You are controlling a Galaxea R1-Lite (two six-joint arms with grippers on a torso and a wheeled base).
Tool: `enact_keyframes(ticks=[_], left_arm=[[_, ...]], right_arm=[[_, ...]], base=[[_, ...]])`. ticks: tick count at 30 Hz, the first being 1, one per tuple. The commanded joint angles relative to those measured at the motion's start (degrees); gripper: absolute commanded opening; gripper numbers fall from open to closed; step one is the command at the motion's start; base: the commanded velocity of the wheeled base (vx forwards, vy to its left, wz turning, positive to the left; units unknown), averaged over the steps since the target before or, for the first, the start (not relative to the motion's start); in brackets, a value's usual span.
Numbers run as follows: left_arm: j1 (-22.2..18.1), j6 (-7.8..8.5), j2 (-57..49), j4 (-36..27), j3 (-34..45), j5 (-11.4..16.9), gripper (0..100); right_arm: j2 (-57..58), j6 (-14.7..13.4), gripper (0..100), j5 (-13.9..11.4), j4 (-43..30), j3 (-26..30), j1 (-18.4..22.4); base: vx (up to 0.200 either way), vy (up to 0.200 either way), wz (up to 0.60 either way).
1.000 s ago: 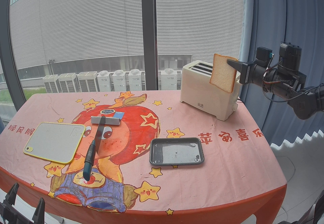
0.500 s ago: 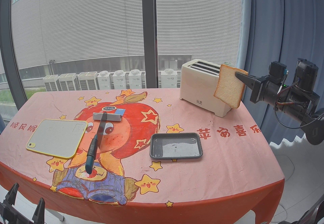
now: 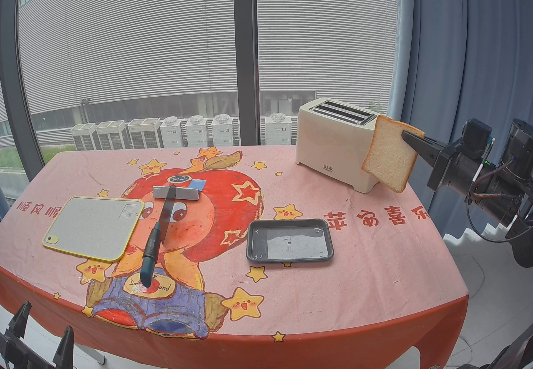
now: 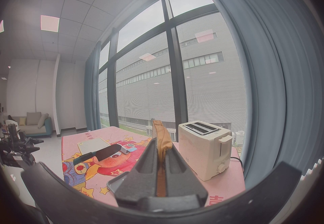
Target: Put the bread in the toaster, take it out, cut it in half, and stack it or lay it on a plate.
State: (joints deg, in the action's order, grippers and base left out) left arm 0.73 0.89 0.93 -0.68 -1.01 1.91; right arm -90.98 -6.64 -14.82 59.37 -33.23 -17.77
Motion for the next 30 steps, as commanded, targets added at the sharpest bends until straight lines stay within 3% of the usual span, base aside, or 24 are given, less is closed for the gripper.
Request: enact_keyframes(ticks=[1, 22, 30], left_arm=[[-0.03, -0.01, -0.31, -0.02, 0.75, 0.02, 100], [-0.03, -0.10, -0.31, -0.02, 0.84, 0.02, 100], [-0.03, -0.36, -0.31, -0.02, 0.75, 0.02, 100]], right_arm=[[1.59, -0.04, 0, -0.03, 1.01, 2.65, -0.16], [5.90, -0.04, 0, 0.06, 1.80, 6.07, 0.55], [6.52, 0.05, 0, 0.06, 1.80, 5.90, 0.55]], base=[[0.000, 0.000, 0.00], [0.000, 0.000, 0.00], [0.000, 0.200, 0.00]])
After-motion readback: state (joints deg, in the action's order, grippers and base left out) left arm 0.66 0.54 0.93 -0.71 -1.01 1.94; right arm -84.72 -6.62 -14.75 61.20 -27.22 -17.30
